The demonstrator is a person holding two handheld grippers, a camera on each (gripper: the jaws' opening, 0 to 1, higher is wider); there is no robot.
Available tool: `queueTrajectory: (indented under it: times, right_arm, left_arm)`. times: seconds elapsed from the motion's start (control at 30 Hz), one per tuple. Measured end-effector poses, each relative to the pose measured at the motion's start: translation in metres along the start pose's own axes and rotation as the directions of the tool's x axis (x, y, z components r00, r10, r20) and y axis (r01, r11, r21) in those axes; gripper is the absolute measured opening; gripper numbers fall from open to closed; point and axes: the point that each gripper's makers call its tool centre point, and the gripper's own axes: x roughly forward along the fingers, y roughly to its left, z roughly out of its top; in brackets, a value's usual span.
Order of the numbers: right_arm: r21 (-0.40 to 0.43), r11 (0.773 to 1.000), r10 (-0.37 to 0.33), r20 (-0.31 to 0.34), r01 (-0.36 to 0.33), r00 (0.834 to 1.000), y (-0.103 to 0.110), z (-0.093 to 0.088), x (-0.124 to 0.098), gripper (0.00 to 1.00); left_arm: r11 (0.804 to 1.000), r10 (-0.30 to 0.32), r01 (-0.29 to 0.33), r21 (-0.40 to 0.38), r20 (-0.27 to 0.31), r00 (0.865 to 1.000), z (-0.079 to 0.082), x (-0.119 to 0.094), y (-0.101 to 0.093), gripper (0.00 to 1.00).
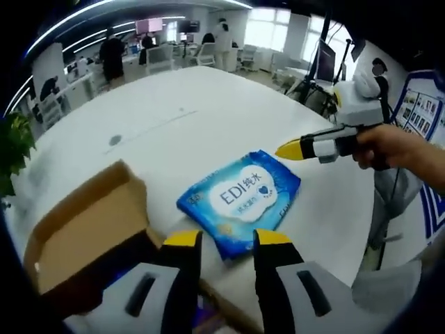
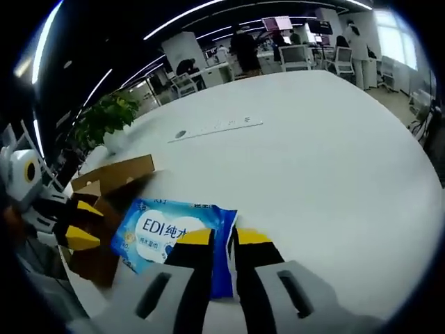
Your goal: Operate the shoe box by opening the lid, removing the specified soft item, and placing it in the target area until the item is outside and the box remains undamaged.
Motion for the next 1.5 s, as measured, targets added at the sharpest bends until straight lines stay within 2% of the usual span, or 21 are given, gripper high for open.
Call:
queueTrajectory:
  times: [0.33,0.53,0.77,0.97,1.2,1.5]
  right_arm:
    - [-0.144,0.989,0.038,-0.008,-0.039,0.999,0.026,0.018,-0.025,0.17]
    - [-0.228,0.971,0.076,-0.012,-0.077,0.997,0.052,0.029,-0.035,0.19]
    - [-0.305,0.943,0.127,-0.039,-0.133,0.991,0.085,0.031,-0.038,0.2]
    - [-0.361,0.913,0.175,-0.071,-0.189,0.982,0.117,0.031,-0.037,0.21]
    - [-0.435,0.863,0.238,-0.098,-0.257,0.966,0.152,0.033,-0.029,0.22]
    - [-0.502,0.803,0.28,-0.159,-0.322,0.947,0.186,0.023,-0.012,0.22]
  left_arm:
    - [1.0,0.016,-0.016,0.0,0.035,0.999,-0.002,-0.024,0.003,0.32]
    - [0.999,0.036,-0.037,0.012,0.034,0.999,-0.011,-0.038,0.01,0.33]
    - [0.999,0.045,-0.045,0.009,0.026,0.999,-0.025,-0.053,0.02,0.34]
    - [0.999,0.038,-0.039,0.023,0.023,0.999,-0.028,-0.06,0.027,0.33]
    - [1.0,0.019,-0.019,0.003,0.042,0.999,-0.031,-0.068,0.038,0.3]
    - [1.0,0.012,-0.011,-0.013,0.039,0.999,-0.046,-0.07,0.056,0.26]
